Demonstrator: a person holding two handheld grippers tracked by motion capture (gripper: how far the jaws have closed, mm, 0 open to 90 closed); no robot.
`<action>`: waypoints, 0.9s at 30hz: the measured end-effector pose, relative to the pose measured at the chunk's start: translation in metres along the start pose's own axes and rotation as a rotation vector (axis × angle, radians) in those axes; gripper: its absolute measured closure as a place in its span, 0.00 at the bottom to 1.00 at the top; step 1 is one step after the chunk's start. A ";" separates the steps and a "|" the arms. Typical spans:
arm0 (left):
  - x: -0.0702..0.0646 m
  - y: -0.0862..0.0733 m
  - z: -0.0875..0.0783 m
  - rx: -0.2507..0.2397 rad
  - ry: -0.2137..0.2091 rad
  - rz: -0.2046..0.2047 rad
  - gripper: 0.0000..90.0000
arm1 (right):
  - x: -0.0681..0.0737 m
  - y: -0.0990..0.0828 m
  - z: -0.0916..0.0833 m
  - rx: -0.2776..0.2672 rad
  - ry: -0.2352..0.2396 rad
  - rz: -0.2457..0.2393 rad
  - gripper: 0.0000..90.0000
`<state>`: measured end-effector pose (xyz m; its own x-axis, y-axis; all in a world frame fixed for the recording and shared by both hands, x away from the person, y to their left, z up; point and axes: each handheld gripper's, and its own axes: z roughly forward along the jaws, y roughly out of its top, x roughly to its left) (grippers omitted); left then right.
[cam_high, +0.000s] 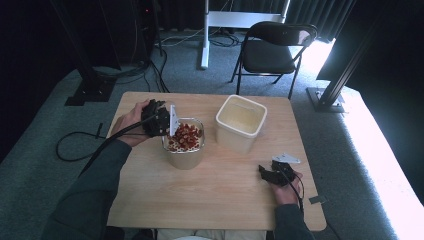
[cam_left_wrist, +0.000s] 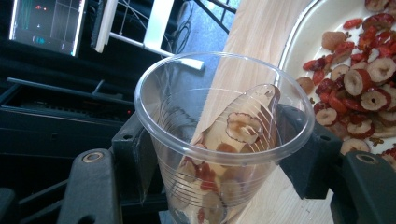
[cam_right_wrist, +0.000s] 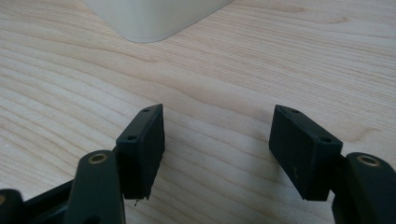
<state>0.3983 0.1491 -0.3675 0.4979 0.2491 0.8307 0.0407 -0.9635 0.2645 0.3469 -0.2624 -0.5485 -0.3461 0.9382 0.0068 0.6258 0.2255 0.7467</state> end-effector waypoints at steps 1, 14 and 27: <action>-0.001 0.001 0.001 0.011 0.001 0.013 0.40 | 0.000 0.000 0.000 -0.001 0.000 0.000 0.39; -0.015 0.010 0.004 0.072 0.075 0.183 0.40 | 0.000 0.000 0.000 -0.001 0.000 0.001 0.39; -0.021 0.013 0.004 0.118 0.145 0.307 0.40 | 0.000 0.000 0.000 -0.001 0.000 0.001 0.39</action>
<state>0.3919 0.1309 -0.3839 0.3748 -0.0501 0.9258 0.0126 -0.9982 -0.0591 0.3469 -0.2623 -0.5486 -0.3456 0.9383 0.0075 0.6251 0.2243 0.7476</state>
